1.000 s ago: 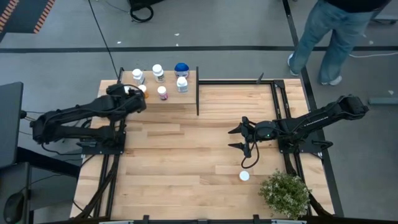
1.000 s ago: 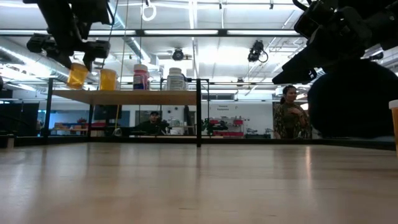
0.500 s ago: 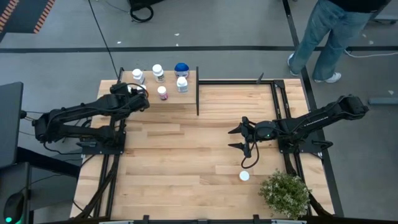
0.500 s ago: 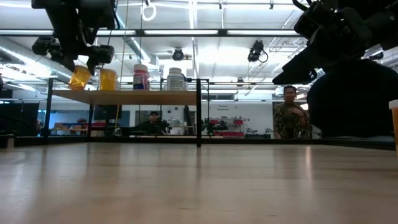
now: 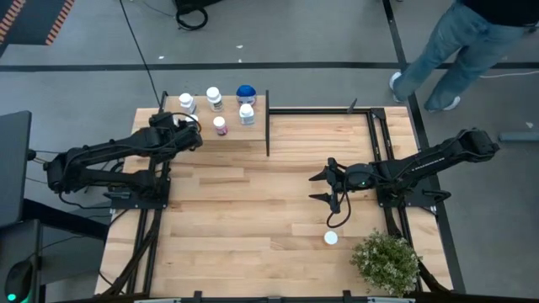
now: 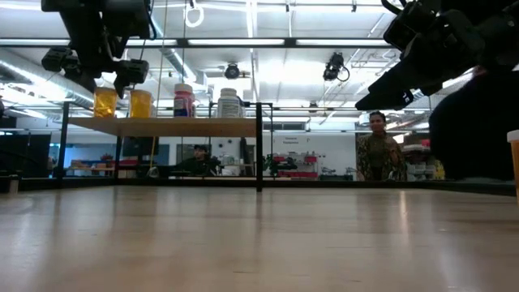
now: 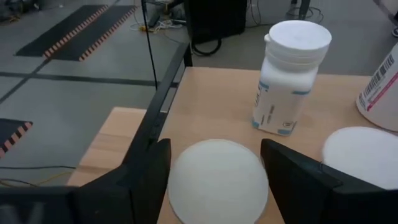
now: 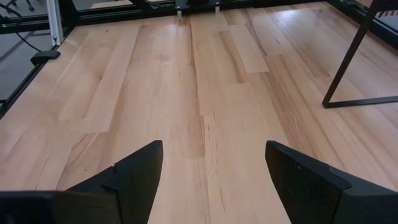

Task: Pick and place medicine bottles onto shelf by color
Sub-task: Put the top orange pill bottle on the shelf, then put the orange pill bottle on the shelf

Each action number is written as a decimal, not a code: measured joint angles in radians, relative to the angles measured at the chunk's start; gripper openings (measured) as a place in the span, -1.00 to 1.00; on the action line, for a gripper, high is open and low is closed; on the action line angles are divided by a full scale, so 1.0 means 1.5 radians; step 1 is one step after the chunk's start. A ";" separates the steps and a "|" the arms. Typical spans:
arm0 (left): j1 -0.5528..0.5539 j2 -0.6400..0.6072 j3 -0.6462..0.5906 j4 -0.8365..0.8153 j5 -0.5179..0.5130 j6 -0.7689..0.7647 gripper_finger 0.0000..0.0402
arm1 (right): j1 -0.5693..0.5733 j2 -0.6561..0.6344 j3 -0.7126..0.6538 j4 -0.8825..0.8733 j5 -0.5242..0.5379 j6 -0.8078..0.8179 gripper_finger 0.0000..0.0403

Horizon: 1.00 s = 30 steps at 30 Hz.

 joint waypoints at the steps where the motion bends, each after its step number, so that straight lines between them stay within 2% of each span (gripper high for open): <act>1: 0.000 0.000 0.000 0.001 -0.003 0.005 0.27 | 0.000 0.000 0.000 0.000 0.000 0.000 0.45; 8: 0.000 -0.001 0.000 0.002 -0.036 0.019 0.28 | 0.000 0.000 0.000 0.000 0.000 0.000 0.45; 12: 0.000 -0.002 0.010 0.012 -0.035 0.082 0.26 | 0.000 0.000 0.000 0.000 0.000 0.000 0.45; 17: -0.010 -0.011 0.068 0.014 -0.030 0.171 0.28 | 0.000 0.000 0.000 0.001 0.000 0.001 0.45; 24: -0.073 -0.023 0.168 0.016 0.041 0.308 0.28 | 0.000 0.000 0.000 0.001 -0.003 0.001 0.45; 30: -0.181 -0.023 0.200 0.054 0.104 0.377 0.24 | 0.000 0.000 0.001 -0.001 -0.071 0.024 0.45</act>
